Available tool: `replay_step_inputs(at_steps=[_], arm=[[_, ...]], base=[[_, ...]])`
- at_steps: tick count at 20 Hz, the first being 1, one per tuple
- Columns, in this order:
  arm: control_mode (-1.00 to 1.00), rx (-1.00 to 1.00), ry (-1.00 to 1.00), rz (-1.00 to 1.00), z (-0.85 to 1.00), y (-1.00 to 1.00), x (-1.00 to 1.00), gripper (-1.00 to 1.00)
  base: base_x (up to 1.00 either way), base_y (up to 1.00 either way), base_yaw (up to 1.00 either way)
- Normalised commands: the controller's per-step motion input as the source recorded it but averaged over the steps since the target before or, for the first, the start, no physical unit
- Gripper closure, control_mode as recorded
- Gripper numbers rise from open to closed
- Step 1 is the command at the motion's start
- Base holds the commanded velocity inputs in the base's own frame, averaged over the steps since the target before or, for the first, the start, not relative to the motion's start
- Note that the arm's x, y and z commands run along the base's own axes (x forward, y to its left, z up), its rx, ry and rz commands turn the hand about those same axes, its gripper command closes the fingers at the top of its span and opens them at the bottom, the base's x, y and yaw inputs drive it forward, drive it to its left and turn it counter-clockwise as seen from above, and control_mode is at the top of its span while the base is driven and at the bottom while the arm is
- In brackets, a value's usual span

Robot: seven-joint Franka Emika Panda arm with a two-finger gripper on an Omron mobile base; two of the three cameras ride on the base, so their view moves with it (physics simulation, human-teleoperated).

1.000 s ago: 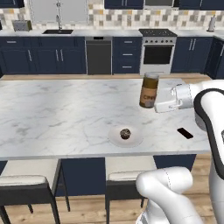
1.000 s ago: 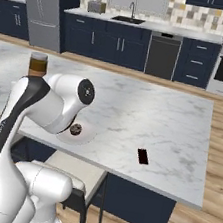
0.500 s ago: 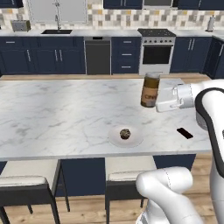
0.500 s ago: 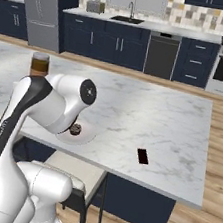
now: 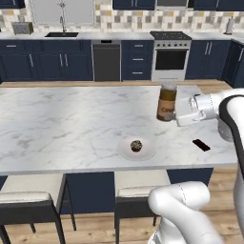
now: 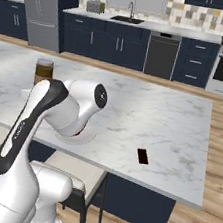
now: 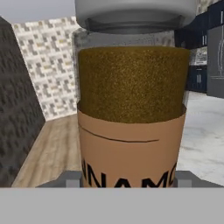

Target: Take the cinnamon bottle from the cabinet and place it on the dining table, next to the plate with the cupcake. Then take the chocolate from the dining counter and place it on the cupcake plate.

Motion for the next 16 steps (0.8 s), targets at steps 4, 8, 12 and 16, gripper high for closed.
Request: replay_step_inputs(at_steps=[4, 8, 12, 16], arm=[[-1.0, -0.01, -0.01, 0.24, -0.28, -0.44, 0.12, 1.0], [-1.0, -0.05, -0.06, 0.24, -0.33, -0.41, 0.12, 1.0], [-1.0, -0.07, 0.0, 0.07, -0.45, -0.45, 0.21, 1.0], [-1.0, -0.03, 0.0, 0.01, -0.43, -0.31, 0.38, 1.0]], base=[[0.0, 0.0, 0.0], [0.0, 0.0, 0.0], [0.0, 0.0, 0.0], [0.0, 0.0, 0.0]])
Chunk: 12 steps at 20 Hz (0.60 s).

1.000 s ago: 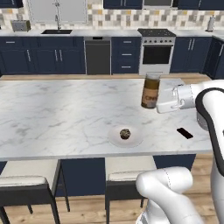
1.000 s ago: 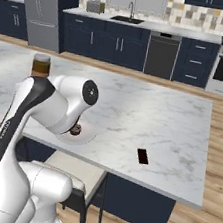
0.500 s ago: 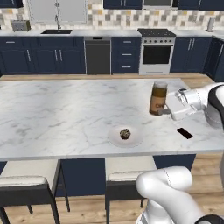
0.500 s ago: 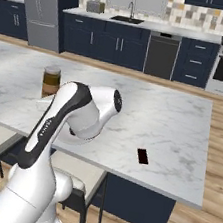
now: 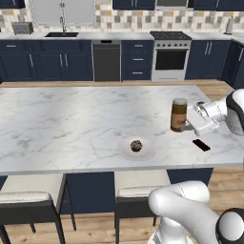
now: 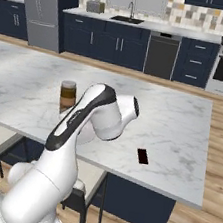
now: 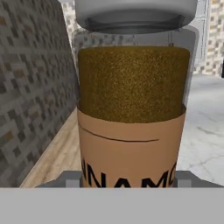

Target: Take the cinnamon bottle from the cabinet and place it on the dining table, next to the plate with the cupcake. Then take the chocolate from the dining counter and place it on the cupcake plate.

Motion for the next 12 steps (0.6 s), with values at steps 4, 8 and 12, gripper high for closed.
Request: replay_step_inputs(at_steps=[4, 8, 12], arm=[[-1.0, -0.09, 0.04, 0.0, -0.5, -0.2, 0.43, 1.0], [-1.0, -0.01, 0.12, 0.01, -0.57, -0.23, 0.36, 1.0], [-1.0, 0.0, 0.02, 0.09, -0.65, -0.24, 0.13, 1.0]], base=[[0.0, 0.0, 0.0], [0.0, 0.0, 0.0], [0.0, 0.0, 0.0]])
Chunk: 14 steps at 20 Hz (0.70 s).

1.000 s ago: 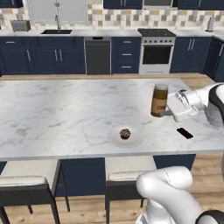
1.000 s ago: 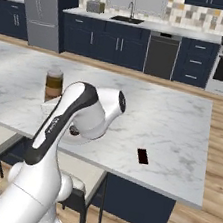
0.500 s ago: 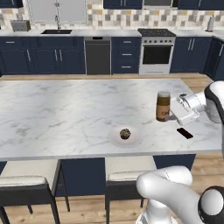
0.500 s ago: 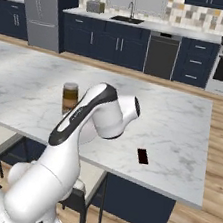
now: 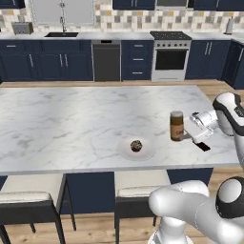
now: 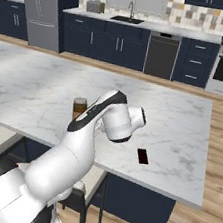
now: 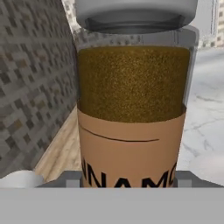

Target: Take the cinnamon bottle from the cabinet and place it on the dining table, next to the plate with the cupcake. Then take the chocolate from the dining counter and place it on the cupcake plate.

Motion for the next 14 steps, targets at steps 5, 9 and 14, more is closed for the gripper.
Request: replay_step_inputs(at_steps=[5, 9, 14], arm=[[-1.0, -0.03, 0.04, 0.0, -0.45, -0.22, 0.44, 1.0], [-1.0, 0.0, 0.15, 0.0, -0.35, -0.23, 0.57, 1.0], [-1.0, 0.0, 0.11, 0.0, -0.43, -0.13, 0.5, 1.0]], base=[[0.0, 0.0, 0.0], [0.0, 0.0, 0.0], [0.0, 0.0, 0.0]])
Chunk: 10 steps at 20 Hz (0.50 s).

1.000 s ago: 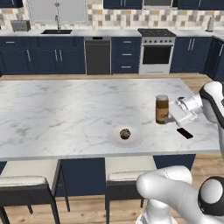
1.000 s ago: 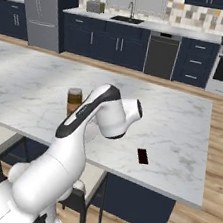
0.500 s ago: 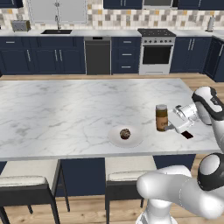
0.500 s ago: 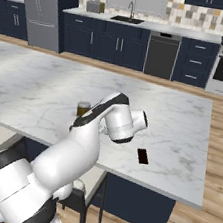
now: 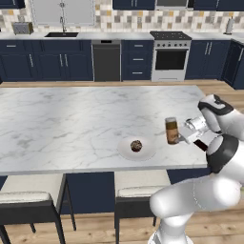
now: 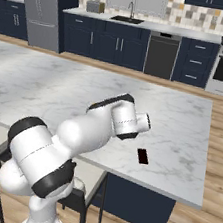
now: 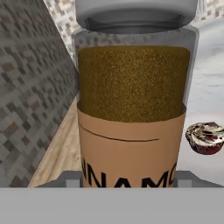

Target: Take the cinnamon bottle from the cabinet and place it on the dining table, next to the plate with the cupcake. Then take the chocolate from the dining counter and place it on the cupcake plate.

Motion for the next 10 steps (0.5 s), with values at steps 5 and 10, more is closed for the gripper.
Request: replay_step_inputs(at_steps=[5, 10], arm=[[-1.0, 0.0, 0.01, 0.04, -0.38, -0.07, 0.36, 1.0], [-1.0, 0.0, -0.15, 0.07, -0.36, -0.02, 0.28, 1.0]], base=[[0.0, 0.0, 0.0], [0.0, 0.0, 0.0]])
